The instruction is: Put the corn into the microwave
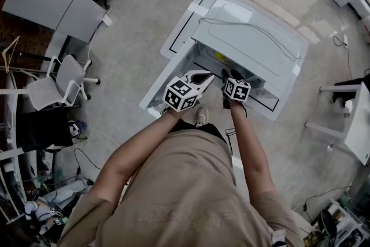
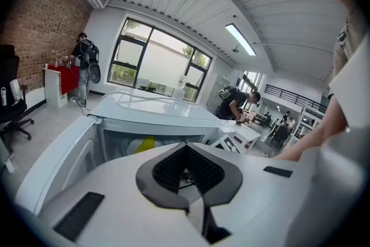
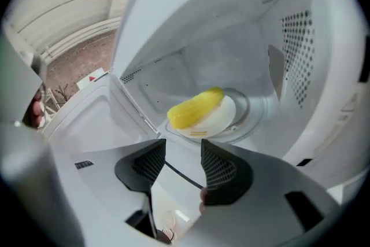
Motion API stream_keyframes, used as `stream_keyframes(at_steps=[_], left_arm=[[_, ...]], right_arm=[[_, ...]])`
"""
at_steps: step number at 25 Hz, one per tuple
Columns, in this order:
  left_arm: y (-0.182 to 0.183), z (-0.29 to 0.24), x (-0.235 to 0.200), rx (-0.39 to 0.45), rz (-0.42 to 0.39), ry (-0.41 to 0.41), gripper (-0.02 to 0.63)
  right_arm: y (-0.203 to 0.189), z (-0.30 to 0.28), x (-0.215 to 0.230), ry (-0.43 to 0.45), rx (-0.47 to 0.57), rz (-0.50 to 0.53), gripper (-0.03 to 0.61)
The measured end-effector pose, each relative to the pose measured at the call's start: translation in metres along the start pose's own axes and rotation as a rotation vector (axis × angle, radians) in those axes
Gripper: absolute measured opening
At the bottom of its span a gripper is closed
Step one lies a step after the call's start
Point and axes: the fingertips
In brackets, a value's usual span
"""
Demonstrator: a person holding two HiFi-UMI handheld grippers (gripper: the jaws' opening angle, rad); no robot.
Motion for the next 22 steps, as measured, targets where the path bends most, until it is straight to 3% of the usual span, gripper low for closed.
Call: stream_keyframes(at_steps=[11, 22], left_arm=[[0.012, 0.021, 0.021, 0.088, 0.001, -0.036, 0.006], [0.045, 0.062, 0.051, 0.190, -0.086, -0.095, 0.006]], right_arm=[[0.048, 0.143, -0.035, 0.125, 0.263, 0.001, 0.195], [0.079, 0.274, -0.039, 0.036, 0.495, 0.028, 0.195]])
Point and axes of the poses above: the fingertips, and each gripper's own axes: z backward along the fingers, x to its right, y out of its top, and after that the axes turned 6 degrees about -y, right-handed
